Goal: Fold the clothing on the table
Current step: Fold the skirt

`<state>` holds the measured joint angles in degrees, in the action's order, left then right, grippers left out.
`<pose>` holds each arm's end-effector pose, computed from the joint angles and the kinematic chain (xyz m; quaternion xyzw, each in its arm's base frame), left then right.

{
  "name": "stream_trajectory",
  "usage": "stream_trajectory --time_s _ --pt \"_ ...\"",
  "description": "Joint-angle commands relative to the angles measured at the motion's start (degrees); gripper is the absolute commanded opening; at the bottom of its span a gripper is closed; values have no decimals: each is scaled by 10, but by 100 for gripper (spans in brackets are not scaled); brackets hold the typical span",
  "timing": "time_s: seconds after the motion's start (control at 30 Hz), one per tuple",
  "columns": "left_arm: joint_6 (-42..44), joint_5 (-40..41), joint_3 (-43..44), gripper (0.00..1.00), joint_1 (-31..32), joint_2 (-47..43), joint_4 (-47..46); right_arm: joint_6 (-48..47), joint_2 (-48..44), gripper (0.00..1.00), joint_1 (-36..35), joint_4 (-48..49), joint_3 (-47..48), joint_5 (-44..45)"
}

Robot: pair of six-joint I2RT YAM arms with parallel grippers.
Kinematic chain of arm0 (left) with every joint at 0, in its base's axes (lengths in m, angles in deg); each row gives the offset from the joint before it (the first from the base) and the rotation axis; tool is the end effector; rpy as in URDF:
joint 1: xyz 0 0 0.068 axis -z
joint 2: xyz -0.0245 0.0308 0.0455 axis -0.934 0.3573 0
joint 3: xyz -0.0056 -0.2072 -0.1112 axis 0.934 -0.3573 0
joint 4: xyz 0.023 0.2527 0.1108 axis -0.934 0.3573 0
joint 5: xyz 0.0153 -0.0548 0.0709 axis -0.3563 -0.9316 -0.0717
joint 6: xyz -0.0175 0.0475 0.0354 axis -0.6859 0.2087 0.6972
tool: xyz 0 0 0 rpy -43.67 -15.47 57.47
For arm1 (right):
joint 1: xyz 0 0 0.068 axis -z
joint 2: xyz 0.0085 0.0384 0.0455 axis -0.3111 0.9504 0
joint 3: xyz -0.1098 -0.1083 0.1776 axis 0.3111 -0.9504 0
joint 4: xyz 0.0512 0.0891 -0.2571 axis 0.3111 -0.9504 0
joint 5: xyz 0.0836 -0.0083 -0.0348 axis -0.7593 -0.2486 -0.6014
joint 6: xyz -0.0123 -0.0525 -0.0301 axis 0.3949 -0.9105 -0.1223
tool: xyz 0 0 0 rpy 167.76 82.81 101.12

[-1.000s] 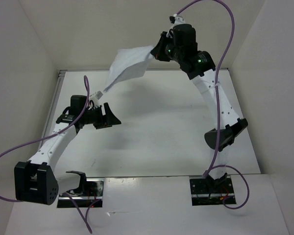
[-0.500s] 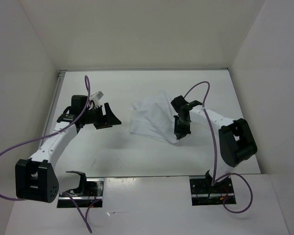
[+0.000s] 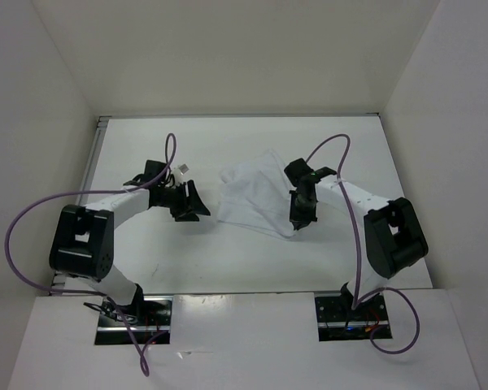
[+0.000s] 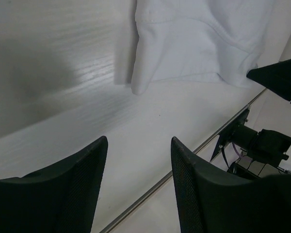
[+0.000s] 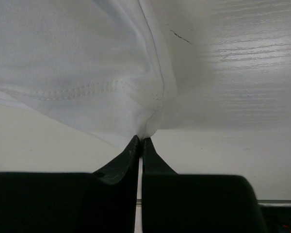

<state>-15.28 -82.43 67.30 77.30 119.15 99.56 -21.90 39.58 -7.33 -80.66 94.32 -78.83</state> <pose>0.3090 -0.0729 0.1211 -0.0957 0.9099 -0.3753 0.1488 0.2753 0.1289 0.1339 0.0617 0.9932 0.0286 0.0942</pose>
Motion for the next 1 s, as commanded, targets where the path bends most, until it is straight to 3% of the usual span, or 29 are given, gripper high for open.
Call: stream_trajectory --time_s 0.0,0.37,0.7,0.83,0.93,0.97 --pt "-24 -6 31 62 1 27 -64 -13 7 0 3 13 23 8" --pt "-106 7 37 53 17 137 -159 -24 12 0 14 3 35 13" --pt "-124 -18 54 49 55 194 -177 -24 12 0 19 3 29 13" --pt "-124 -5 67 36 61 215 -177 -24 12 0 24 3 29 13" --pt "-119 7 86 13 68 240 -165 -24 12 0 29 3 29 13" --pt "-119 13 99 0 68 246 -157 -24 7 0 30 8 29 13"
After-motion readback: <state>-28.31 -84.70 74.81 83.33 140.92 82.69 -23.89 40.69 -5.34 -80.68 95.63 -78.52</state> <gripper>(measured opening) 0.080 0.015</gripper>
